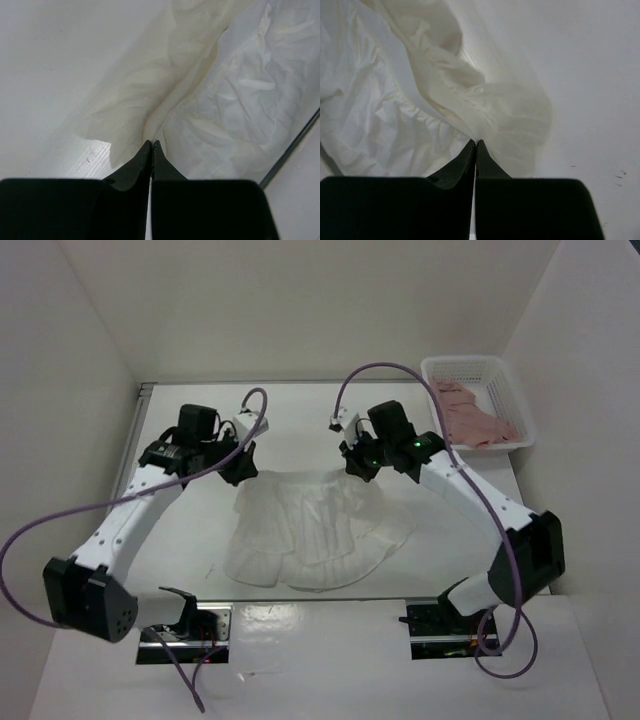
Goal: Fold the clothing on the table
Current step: Flatten the skirt out
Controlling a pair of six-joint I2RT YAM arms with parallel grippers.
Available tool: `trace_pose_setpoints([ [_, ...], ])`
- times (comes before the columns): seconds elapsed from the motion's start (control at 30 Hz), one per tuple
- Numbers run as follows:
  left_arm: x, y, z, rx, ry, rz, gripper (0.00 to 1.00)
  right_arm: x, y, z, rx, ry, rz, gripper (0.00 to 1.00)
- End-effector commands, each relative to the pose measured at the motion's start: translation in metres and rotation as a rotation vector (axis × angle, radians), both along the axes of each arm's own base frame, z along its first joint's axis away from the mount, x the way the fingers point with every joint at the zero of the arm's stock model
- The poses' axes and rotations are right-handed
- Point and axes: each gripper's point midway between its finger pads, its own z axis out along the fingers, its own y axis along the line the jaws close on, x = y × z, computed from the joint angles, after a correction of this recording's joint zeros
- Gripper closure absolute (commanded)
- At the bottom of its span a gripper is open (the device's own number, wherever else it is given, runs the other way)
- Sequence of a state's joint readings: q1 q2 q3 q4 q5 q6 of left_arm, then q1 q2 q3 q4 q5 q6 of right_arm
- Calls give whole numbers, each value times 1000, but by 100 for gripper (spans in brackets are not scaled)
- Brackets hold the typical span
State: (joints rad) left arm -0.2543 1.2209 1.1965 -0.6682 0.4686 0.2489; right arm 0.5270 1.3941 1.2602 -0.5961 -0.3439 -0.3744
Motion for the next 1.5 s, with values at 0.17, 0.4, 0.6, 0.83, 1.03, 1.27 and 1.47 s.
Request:
trace_pose_setpoints([
  [0.17,83,-4,-44,61,45,48,100,78,1,-36,-80,-72,-115,100],
  [0.4,137,1,-57,87,29,123,100,116,-4,-44,-79,-105,-174,100],
  [0.6,178,3,-85,95,78,161,100,158,-25,-62,-101,-109,-271,100],
  [0.83,222,8,-93,104,60,241,100,202,-46,-74,-101,-142,-393,100],
  [1.03,258,20,-102,106,64,332,100,230,-59,-95,-118,-118,-489,96],
  [1.27,284,34,-106,104,69,424,81,257,-74,-86,-93,-145,-590,74],
  [1.47,290,45,-97,83,58,460,33,261,-79,-77,-71,-146,-629,38],
])
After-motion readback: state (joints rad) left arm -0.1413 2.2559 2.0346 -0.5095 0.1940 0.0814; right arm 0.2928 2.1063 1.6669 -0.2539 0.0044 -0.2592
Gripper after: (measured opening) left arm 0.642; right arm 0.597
